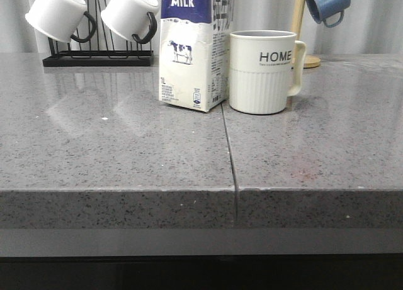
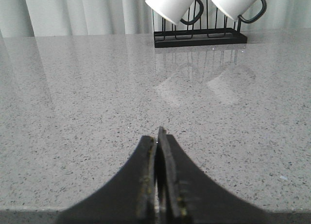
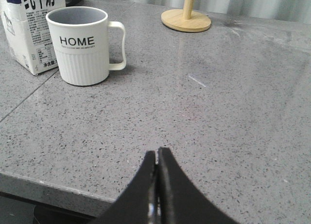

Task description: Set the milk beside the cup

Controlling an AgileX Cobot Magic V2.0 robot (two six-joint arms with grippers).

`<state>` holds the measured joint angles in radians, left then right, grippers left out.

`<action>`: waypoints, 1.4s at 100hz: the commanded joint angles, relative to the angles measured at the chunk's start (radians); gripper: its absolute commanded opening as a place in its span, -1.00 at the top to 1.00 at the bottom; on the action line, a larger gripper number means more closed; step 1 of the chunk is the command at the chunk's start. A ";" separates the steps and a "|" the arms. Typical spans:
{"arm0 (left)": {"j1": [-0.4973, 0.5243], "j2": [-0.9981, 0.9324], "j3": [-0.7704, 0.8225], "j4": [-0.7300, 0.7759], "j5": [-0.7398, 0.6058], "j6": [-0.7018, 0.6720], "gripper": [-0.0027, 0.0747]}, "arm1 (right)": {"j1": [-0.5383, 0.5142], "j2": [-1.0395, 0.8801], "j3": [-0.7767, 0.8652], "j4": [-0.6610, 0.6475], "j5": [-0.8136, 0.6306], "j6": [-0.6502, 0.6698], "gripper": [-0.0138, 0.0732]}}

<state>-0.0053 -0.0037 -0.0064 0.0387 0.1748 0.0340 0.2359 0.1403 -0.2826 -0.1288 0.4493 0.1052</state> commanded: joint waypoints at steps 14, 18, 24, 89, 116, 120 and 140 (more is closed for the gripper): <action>0.002 -0.031 0.046 0.000 -0.075 -0.010 0.98 | -0.003 0.008 -0.008 -0.004 -0.096 -0.002 0.84; 0.002 -0.031 0.046 0.000 -0.075 -0.010 0.99 | -0.008 0.008 -0.003 -0.004 -0.111 -0.002 0.84; 0.002 -0.031 0.046 0.000 -0.075 -0.010 0.98 | -0.031 0.008 0.009 -0.004 -0.138 -0.002 0.84; 0.002 -0.031 0.046 0.000 -0.075 -0.010 0.98 | -0.282 -0.170 0.301 0.142 -0.389 -0.081 0.84; 0.002 -0.031 0.046 0.000 -0.075 -0.010 0.98 | -0.282 -0.170 0.301 0.142 -0.384 -0.081 0.84; 0.002 -0.031 0.046 0.000 -0.075 -0.010 0.98 | -0.282 -0.170 0.301 0.142 -0.382 -0.081 0.84; 0.002 -0.031 0.046 0.000 -0.075 -0.010 0.99 | -0.282 -0.170 0.301 0.142 -0.382 -0.081 0.84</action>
<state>-0.0053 -0.0037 -0.0064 0.0387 0.1768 0.0336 -0.0415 -0.0103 0.0277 0.0094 0.1367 0.0309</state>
